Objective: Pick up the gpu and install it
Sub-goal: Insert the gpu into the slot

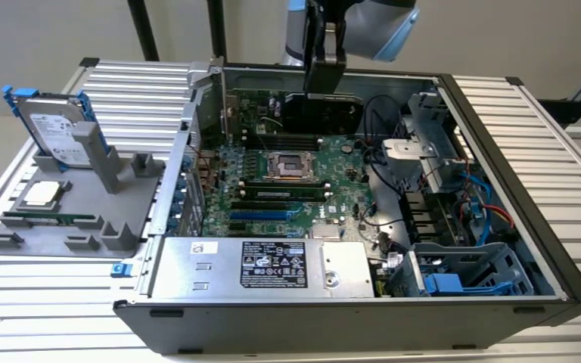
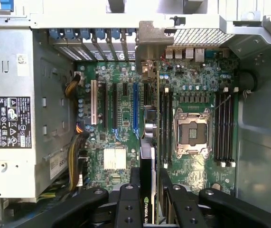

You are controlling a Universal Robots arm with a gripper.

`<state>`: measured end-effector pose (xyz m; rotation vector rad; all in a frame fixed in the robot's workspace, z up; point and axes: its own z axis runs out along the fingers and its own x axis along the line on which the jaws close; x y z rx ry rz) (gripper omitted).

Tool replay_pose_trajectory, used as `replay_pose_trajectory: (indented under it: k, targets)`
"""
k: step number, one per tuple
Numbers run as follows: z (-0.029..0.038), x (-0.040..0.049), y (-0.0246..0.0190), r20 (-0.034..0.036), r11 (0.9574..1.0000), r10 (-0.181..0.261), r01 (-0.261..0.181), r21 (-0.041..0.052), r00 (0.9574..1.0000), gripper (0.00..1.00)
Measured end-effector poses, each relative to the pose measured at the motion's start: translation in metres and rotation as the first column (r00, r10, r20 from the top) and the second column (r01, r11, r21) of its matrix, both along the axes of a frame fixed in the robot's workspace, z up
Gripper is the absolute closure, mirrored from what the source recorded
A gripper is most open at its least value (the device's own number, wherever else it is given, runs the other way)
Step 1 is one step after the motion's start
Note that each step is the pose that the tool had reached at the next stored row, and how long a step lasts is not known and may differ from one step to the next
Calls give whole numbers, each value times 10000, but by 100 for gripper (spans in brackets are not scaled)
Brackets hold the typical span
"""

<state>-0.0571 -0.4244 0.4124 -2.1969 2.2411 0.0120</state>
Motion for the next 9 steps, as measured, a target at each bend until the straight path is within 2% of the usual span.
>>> replay_pose_trajectory:
  k: [9]
  targets:
    - [-45,0,0,0,10000,0,0,-3,10000,100]
